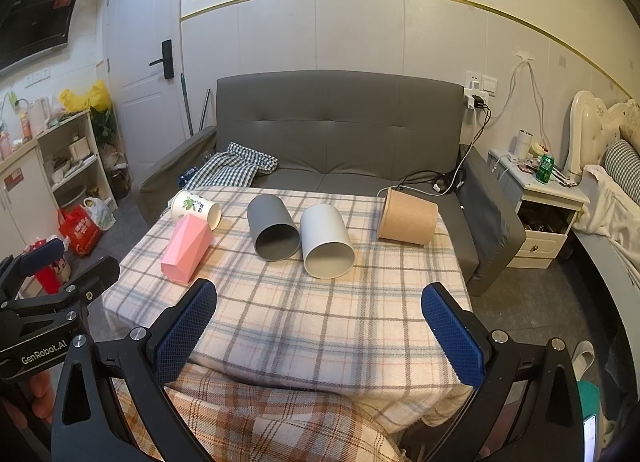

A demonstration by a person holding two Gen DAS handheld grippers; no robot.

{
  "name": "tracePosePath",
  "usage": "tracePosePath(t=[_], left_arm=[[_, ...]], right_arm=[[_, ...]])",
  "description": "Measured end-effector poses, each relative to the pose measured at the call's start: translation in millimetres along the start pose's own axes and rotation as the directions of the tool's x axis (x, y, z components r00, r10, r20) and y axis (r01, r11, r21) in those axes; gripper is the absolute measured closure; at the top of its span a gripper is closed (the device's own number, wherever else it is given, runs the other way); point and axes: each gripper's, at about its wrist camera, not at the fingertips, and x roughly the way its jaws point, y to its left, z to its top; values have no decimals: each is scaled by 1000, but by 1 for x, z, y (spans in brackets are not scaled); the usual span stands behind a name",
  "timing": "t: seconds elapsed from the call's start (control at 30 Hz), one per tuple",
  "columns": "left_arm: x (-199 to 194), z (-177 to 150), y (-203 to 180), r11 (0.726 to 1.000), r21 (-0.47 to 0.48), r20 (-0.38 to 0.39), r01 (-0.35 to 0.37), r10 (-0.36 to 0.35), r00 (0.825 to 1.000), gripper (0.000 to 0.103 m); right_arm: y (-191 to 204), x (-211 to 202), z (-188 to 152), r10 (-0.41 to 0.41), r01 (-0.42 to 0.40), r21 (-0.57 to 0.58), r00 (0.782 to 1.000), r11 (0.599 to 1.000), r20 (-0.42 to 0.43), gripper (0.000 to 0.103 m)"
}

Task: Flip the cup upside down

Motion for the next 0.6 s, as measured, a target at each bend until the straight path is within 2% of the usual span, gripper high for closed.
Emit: tracePosePath(t=[0.47,0.6], left_arm=[[1,0,0,1000,1,-5,-1,1,1000,4],[4,-12,7,1000,-6,-11,-3,3,1000,4]], right_arm=[[-1,0,2,1,-1,1,1000,1000,-2,0],[2,1,-1,5,-5,-3,1000,1000,-9,0]])
